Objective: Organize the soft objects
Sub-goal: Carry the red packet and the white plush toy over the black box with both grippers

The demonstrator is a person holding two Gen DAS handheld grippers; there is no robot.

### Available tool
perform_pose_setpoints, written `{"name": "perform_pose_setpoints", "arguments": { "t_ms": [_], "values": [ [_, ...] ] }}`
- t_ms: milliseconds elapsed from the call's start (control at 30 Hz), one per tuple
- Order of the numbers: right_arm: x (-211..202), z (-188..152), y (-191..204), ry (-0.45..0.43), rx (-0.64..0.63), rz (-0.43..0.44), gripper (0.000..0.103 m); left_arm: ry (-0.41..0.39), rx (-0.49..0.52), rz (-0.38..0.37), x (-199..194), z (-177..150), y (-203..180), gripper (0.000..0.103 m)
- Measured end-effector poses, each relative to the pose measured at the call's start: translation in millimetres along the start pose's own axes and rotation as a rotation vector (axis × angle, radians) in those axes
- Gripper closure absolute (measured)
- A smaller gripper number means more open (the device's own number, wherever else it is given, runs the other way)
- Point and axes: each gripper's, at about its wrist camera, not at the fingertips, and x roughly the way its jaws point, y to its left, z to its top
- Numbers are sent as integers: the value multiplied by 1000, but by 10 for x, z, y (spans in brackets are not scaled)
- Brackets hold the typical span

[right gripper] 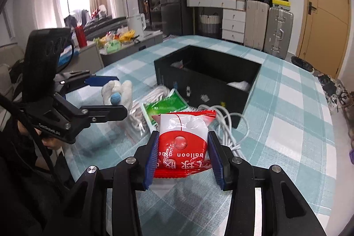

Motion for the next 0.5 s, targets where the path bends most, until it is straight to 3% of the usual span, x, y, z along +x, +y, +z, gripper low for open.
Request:
{"name": "perform_pose_setpoints", "arguments": {
  "t_ms": [500],
  "values": [
    [-156, 202, -184, -123, 102, -76, 60, -41, -47, 53, 97, 273, 127, 11]
  ]
}}
